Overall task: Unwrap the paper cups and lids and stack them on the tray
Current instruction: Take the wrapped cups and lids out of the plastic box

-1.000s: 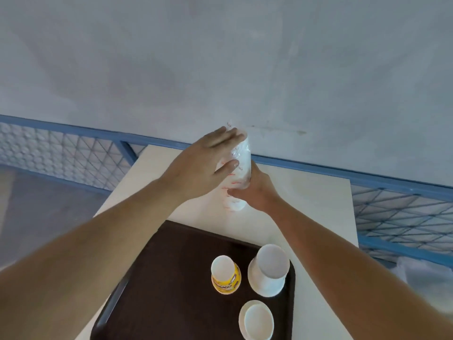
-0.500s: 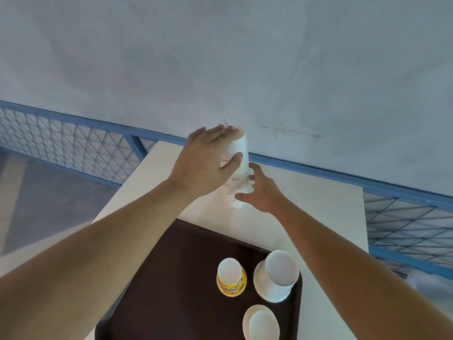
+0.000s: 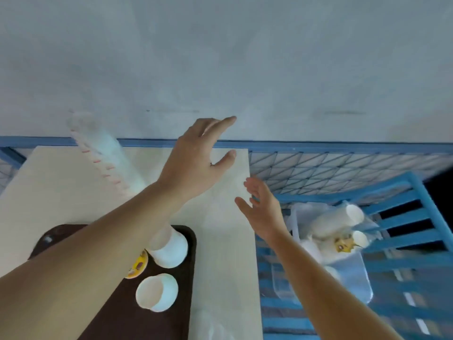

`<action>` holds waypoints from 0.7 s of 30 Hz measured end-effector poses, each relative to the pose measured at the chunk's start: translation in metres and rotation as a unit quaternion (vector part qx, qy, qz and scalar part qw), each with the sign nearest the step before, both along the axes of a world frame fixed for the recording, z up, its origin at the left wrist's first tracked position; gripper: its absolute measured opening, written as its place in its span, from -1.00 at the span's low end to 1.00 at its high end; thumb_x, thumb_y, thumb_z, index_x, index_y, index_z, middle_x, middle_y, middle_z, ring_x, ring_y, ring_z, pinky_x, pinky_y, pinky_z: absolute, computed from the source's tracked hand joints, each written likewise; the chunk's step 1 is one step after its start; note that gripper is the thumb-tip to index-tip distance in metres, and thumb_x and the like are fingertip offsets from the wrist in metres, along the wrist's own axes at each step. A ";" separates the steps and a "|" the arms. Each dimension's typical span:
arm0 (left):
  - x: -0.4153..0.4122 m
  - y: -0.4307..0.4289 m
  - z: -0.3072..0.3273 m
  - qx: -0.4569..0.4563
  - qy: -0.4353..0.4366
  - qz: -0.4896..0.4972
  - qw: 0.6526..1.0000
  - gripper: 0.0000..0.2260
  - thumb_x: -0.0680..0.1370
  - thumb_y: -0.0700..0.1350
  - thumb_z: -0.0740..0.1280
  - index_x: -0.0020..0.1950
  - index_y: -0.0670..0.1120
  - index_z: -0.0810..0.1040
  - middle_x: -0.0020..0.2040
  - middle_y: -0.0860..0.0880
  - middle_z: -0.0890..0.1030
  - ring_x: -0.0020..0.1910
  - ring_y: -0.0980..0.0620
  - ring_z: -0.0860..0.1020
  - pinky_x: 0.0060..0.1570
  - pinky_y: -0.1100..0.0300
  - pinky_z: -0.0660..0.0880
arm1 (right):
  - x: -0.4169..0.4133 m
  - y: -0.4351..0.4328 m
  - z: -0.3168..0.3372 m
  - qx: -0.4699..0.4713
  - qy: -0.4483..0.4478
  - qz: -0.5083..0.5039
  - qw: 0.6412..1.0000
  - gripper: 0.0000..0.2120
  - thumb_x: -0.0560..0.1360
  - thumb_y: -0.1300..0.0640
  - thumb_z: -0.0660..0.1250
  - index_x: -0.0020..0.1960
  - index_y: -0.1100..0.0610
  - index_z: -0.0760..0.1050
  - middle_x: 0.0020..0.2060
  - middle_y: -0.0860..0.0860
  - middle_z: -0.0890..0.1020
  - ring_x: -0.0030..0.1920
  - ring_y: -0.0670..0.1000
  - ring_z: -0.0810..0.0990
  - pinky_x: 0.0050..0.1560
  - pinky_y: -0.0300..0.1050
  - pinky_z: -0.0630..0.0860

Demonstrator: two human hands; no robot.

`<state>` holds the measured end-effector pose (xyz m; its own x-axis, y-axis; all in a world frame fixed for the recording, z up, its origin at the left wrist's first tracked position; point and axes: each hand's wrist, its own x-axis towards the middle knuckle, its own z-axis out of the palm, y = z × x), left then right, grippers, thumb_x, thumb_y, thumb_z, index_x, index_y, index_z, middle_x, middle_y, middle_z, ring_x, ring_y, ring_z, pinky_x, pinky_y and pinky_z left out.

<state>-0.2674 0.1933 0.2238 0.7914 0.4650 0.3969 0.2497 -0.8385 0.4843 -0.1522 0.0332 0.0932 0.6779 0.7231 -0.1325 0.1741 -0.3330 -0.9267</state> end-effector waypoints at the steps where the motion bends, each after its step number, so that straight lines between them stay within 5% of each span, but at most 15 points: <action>1: 0.014 -0.018 -0.005 -0.007 0.008 -0.021 1.000 -0.45 0.62 0.04 0.39 0.60 0.09 0.36 0.39 0.02 0.46 0.38 0.07 0.45 0.33 0.15 0.43 | 0.008 -0.024 -0.008 -0.008 0.004 -0.023 1.000 -0.51 0.57 0.02 0.48 0.46 -0.07 0.42 0.33 -0.22 0.55 0.34 -0.21 0.50 0.41 -0.17 0.46; 7: 0.095 -0.110 -0.045 -0.036 0.100 -0.138 0.985 -0.42 0.64 0.12 0.35 0.63 0.21 0.24 0.43 0.08 0.42 0.39 0.10 0.43 0.34 0.07 0.47 | 0.058 -0.160 -0.054 -0.054 0.014 -0.168 0.984 -0.61 0.54 0.05 0.51 0.31 -0.10 0.48 0.17 -0.18 0.61 0.18 -0.11 0.60 0.04 -0.28 0.59; 10: 0.131 -0.149 -0.068 -0.061 0.122 -0.174 0.975 -0.44 0.64 0.13 0.34 0.62 0.22 0.26 0.47 0.11 0.39 0.43 0.13 0.39 0.37 0.08 0.46 | 0.082 -0.216 -0.076 -0.078 0.024 -0.228 0.970 -0.66 0.55 0.11 0.50 0.27 -0.04 0.48 0.12 -0.15 0.61 0.18 -0.03 0.60 0.24 -0.03 0.58; 13: 0.167 -0.185 -0.096 -0.090 0.130 -0.217 0.963 -0.49 0.64 0.07 0.39 0.59 0.19 0.37 0.41 0.13 0.43 0.35 0.16 0.43 0.30 0.10 0.48 | 0.103 -0.254 -0.102 -0.109 0.042 -0.290 0.950 -0.65 0.55 0.07 0.50 0.26 -0.07 0.43 0.13 -0.15 0.60 0.18 -0.03 0.61 0.27 0.01 0.56; 21: 0.251 -0.262 -0.199 -0.139 0.156 -0.270 0.940 -0.58 0.61 0.02 0.45 0.47 0.08 0.55 0.41 0.09 0.53 0.34 0.10 0.50 0.28 0.14 0.46 | 0.153 -0.289 -0.207 -0.155 0.078 -0.316 0.933 -0.27 0.45 -0.11 0.57 0.50 -0.04 0.30 0.41 -0.06 0.54 0.37 0.03 0.54 0.36 0.11 0.53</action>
